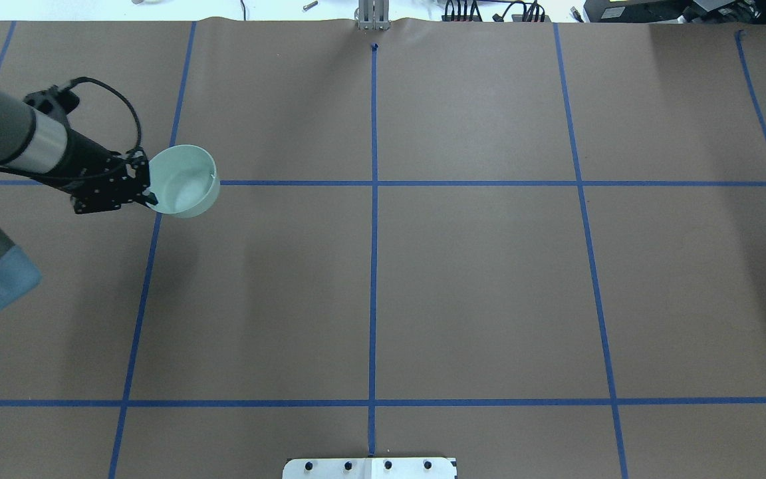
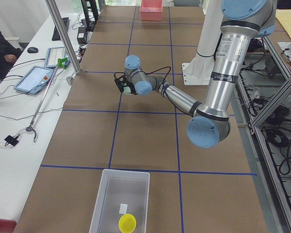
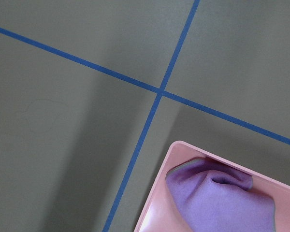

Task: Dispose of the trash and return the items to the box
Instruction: 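Lift the green bowl with the left gripper and carry it into the clear bin, then lower the green bowl into the clear bin and open the left gripper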

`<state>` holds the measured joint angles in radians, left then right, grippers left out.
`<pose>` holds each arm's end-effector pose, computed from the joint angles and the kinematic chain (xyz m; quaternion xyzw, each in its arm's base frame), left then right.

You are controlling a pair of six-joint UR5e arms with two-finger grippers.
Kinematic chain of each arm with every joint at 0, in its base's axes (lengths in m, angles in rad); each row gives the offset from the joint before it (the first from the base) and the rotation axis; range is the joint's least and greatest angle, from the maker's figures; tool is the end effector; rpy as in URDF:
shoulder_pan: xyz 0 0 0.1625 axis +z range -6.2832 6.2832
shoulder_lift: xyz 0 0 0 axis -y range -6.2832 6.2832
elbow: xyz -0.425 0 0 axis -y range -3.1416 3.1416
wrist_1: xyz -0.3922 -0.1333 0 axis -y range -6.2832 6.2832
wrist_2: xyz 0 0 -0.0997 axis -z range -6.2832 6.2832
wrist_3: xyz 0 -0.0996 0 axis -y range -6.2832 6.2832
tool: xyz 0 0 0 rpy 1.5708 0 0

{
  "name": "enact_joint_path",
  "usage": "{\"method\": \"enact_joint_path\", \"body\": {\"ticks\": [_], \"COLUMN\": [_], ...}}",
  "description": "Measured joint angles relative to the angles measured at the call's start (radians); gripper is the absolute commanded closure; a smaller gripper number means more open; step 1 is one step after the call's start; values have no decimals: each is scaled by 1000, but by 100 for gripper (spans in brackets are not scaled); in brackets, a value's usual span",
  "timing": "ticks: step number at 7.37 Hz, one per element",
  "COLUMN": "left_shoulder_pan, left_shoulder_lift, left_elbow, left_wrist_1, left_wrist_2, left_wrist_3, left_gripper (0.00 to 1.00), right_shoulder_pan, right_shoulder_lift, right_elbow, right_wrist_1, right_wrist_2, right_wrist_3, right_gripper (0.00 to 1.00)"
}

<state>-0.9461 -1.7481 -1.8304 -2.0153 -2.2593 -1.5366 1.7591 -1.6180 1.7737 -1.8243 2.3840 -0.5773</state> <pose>0.2667 -0.4896 0.3869 -0.0803 0.4980 -0.2456 0.8278 0.1460 -0.4404 0.6041 0.1059 -0.3832 -0.1583 0.9038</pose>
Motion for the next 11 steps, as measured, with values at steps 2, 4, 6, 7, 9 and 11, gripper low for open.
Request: {"method": "enact_joint_path", "body": {"ticks": [2,4,6,7,9,11], "left_shoulder_pan": [-178,-362,-566,-646,-735,-751], "left_shoulder_lift": [140,223,235,216,165,150], "left_elbow": [-16,21,144,247,452,588], "left_wrist_1": [3,49,147,172,180,125], "left_wrist_2": [-83,-121,-163,-170,-176,-176], "left_wrist_3": [278,603,963,1110,1301,1347], "left_gripper": [100,100,100,100,100,100], "right_shoulder_pan": [-12,-49,-73,-85,-105,-112], "right_shoulder_lift": [-16,-21,-25,-26,-26,-26], "right_elbow": [19,21,22,22,21,24], "right_wrist_1": [2,14,18,19,19,19], "right_wrist_2": [-1,0,2,2,2,1], "right_wrist_3": [96,246,291,307,340,354], "right_gripper": [0,0,0,0,0,0]}}
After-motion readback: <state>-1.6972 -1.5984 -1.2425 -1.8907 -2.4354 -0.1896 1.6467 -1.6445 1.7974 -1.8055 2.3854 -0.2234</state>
